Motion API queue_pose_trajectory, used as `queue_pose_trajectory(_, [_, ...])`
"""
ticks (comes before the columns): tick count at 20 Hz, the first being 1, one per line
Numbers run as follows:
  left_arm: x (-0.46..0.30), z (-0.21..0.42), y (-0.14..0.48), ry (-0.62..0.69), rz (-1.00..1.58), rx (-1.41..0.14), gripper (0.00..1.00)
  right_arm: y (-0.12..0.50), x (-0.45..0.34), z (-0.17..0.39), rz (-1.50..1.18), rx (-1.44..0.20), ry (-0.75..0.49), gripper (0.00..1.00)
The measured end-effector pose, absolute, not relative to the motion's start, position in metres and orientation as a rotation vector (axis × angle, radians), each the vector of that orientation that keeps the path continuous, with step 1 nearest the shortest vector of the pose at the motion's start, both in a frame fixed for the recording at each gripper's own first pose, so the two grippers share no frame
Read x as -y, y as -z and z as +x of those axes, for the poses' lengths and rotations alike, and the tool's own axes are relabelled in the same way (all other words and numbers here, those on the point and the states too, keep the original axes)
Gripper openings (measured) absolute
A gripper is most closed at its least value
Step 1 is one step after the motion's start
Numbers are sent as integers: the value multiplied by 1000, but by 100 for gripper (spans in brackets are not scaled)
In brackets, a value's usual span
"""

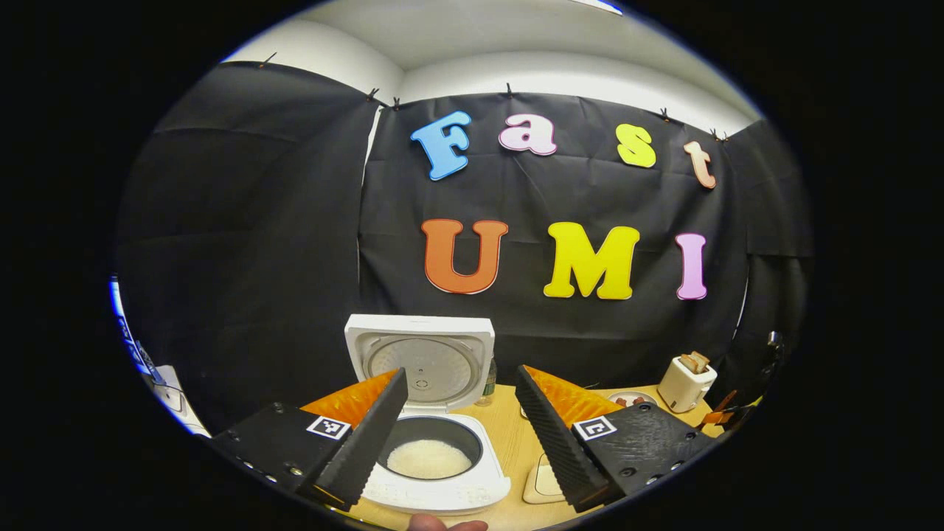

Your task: Close the left gripper, press the button to open the rice cooker; take a wooden spoon from the chopstick holder with the right hand, scoop a spoonful of rice and pour it into the rice cooker, then put the wooden spoon back into the chopstick holder.

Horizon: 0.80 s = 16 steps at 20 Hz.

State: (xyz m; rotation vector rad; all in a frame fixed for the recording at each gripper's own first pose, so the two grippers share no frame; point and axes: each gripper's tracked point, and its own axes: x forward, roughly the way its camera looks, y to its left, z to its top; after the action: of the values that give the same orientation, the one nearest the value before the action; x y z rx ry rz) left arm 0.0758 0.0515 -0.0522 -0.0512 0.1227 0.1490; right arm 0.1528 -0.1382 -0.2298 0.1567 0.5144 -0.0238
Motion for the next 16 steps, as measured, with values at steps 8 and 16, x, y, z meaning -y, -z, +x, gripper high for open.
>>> queue_pose_trajectory(8, [-115, 75, 55, -126, -53, -112, 95, 173, 14, 142, -21, -373, -57, 12])
queue_pose_trajectory(16, [-176, 59, 71, -170, -75, -173, 95, 286, -71, 151, -244, -463, -94, 12])
